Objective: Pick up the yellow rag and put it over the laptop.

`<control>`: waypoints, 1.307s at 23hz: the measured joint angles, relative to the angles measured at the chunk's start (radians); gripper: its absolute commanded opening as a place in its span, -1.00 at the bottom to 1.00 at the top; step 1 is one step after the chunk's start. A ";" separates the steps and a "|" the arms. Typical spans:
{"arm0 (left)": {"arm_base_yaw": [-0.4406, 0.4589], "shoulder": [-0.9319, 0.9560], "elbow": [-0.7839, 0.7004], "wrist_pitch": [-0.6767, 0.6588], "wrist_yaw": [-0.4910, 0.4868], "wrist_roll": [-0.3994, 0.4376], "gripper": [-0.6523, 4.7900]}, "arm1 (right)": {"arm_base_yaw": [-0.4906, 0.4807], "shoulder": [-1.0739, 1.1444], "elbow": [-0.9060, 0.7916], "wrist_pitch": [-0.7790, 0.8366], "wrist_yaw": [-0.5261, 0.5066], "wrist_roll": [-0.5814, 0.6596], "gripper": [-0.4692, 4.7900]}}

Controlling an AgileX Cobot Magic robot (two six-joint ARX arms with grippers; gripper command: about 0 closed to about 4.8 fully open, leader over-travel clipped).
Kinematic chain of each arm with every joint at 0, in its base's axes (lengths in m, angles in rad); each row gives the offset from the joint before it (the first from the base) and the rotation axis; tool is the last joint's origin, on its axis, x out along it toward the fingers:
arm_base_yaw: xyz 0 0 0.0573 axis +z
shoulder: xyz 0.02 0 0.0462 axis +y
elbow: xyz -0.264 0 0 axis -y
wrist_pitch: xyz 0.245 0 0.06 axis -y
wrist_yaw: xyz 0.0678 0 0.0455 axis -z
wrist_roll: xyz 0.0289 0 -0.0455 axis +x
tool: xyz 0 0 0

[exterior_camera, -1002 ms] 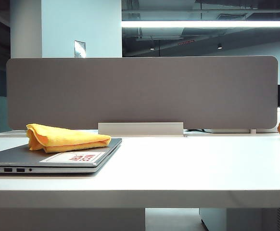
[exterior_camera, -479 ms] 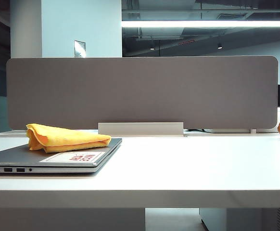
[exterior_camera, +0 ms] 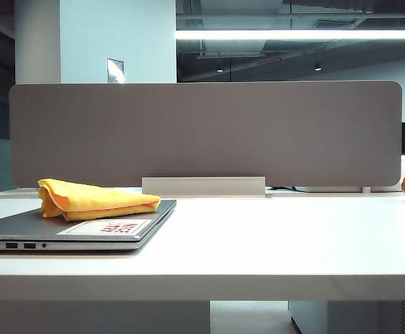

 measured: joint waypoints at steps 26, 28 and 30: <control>0.000 0.000 0.000 0.000 0.000 0.000 -0.78 | 0.000 0.000 0.000 0.127 0.346 -0.162 -0.82; 0.000 0.000 0.000 0.000 0.000 0.000 -0.78 | 0.000 0.000 0.000 0.126 0.303 -0.162 -0.82; 0.000 0.000 0.000 0.000 0.000 0.000 -0.78 | 0.000 0.000 0.000 0.095 0.289 -0.178 -0.82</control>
